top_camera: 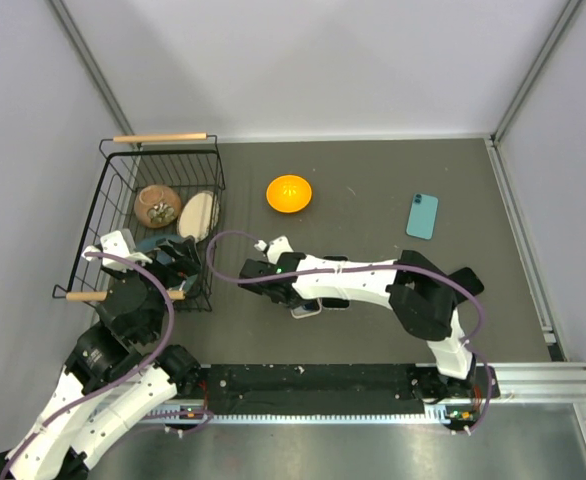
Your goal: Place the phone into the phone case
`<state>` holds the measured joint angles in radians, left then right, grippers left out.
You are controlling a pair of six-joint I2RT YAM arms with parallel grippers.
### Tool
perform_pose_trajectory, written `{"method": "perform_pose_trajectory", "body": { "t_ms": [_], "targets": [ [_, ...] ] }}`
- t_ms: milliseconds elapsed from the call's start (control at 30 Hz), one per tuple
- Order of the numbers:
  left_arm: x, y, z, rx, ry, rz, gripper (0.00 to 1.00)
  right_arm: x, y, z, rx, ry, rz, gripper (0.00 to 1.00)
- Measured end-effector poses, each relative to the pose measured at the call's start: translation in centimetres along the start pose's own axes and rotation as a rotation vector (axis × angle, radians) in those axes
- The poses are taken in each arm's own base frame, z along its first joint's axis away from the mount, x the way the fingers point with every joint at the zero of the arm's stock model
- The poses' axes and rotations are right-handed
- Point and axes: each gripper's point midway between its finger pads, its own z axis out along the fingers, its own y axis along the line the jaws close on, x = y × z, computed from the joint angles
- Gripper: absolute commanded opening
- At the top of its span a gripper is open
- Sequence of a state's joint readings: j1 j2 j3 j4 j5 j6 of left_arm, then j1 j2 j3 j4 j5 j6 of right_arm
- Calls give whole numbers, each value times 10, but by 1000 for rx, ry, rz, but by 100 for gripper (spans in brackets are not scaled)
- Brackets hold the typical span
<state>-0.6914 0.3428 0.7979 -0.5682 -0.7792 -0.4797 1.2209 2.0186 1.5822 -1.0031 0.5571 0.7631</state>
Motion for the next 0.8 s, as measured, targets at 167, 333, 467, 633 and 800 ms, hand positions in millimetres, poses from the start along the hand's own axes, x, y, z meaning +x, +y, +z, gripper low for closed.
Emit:
{"method": "perform_pose_trajectory", "body": {
  "t_ms": [167, 333, 467, 633, 800],
  "targets": [
    [0, 0, 0, 0, 0, 0, 99, -1, 8, 1, -22, -9, 5, 33],
    [0, 0, 0, 0, 0, 0, 99, -6, 14, 1, -41, -27, 22, 40],
    [0, 0, 0, 0, 0, 1, 99, -9, 17, 1, -53, -38, 35, 40],
    [2, -2, 1, 9, 10, 16, 98, -12, 21, 2, -67, -50, 49, 37],
    [12, -13, 7, 36, 59, 62, 98, -11, 24, 7, -72, -58, 55, 39]
  ]
}}
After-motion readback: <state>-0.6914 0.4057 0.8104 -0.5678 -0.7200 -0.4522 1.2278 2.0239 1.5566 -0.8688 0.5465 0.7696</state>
